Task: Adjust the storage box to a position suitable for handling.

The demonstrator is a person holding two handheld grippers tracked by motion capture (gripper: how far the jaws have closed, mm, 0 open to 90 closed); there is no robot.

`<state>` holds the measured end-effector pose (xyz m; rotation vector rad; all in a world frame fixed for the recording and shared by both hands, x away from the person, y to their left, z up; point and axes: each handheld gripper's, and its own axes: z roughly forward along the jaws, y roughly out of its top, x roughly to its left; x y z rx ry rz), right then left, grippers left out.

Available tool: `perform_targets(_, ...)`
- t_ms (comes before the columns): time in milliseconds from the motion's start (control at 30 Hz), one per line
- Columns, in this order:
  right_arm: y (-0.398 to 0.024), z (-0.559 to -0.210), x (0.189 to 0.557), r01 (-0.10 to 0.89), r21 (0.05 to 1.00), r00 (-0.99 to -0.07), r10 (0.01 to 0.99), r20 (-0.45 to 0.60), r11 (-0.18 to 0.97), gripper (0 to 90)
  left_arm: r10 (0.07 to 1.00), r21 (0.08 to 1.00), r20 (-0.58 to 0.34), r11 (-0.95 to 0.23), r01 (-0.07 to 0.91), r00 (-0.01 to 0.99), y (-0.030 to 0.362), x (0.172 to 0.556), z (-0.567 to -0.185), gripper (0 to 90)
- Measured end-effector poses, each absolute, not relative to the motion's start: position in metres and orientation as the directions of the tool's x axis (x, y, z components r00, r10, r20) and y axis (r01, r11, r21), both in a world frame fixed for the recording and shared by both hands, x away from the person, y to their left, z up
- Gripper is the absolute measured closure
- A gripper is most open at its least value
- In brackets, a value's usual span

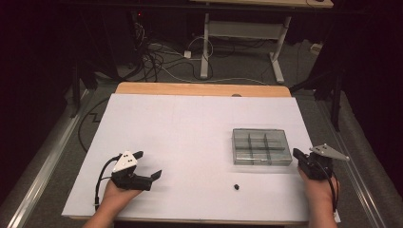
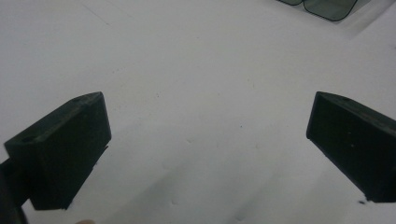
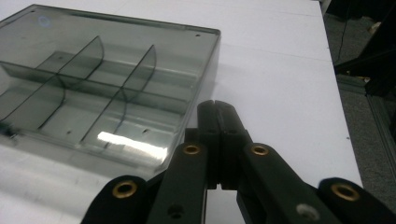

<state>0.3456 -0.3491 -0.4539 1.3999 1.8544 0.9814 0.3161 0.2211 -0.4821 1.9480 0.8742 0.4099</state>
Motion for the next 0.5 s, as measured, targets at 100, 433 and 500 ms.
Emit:
perform_targets(100,-0.351,-0.456,0.354,0.522,0.838,-0.255,0.967,-0.026,0.160,90.0,0.720,0.857,-0.064,-0.315,0.408,0.691,0.221,0.316,-0.482,0.0)
perform_targets(433,-0.349,-0.462,0.376,0.555,0.811,-0.270,0.962,-0.033,0.184,90.0,0.720,0.859,-0.066,-0.311,0.406,0.691,0.221,0.316,-0.482,0.0)
perform_targets(500,-0.349,-0.461,0.379,0.551,0.811,-0.282,0.958,-0.043,0.199,90.0,0.721,0.861,-0.068,-0.306,0.405,0.689,0.222,0.316,-0.482,0.0)
